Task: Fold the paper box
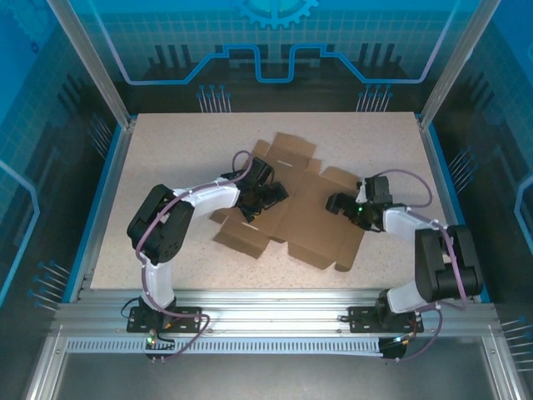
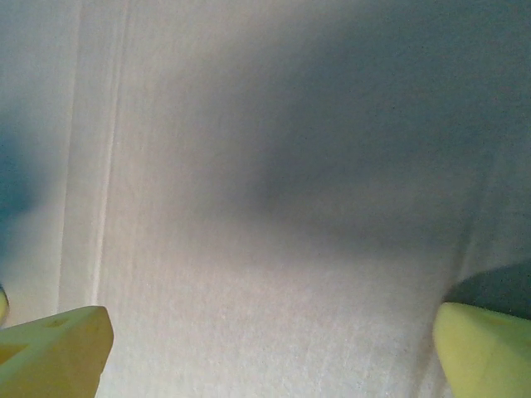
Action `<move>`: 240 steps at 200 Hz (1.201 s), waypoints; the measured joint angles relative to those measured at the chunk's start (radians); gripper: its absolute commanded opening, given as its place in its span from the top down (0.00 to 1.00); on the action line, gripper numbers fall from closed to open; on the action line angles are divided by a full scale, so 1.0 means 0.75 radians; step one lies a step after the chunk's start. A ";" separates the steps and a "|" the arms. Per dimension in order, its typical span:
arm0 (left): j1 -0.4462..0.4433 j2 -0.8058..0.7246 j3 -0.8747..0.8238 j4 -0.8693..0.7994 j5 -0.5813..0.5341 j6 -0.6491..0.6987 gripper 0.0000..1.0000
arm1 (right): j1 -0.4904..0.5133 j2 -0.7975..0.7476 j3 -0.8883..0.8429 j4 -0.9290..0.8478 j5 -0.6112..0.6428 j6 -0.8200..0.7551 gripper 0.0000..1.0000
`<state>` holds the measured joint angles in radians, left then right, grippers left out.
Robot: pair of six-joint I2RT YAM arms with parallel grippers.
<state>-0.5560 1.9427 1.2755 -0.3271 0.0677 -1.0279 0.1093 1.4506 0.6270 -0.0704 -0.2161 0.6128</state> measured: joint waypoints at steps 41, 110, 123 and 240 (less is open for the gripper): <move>0.098 0.140 0.191 -0.013 -0.006 0.058 0.01 | 0.239 -0.109 -0.089 0.010 0.123 0.134 0.00; 0.126 0.446 0.644 -0.011 0.034 0.163 0.01 | 0.689 -0.139 -0.091 0.017 0.234 0.374 0.00; 0.122 0.466 0.674 -0.011 0.067 0.164 0.01 | 0.762 -0.106 -0.046 0.022 0.241 0.392 0.00; 0.128 0.070 0.407 -0.020 0.181 0.386 0.01 | 0.936 -0.204 0.144 -0.095 0.301 0.171 0.00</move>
<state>-0.4599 1.9949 1.5810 -0.3420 0.2031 -0.7383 0.8116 1.2976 0.7353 -0.1417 0.0093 0.7414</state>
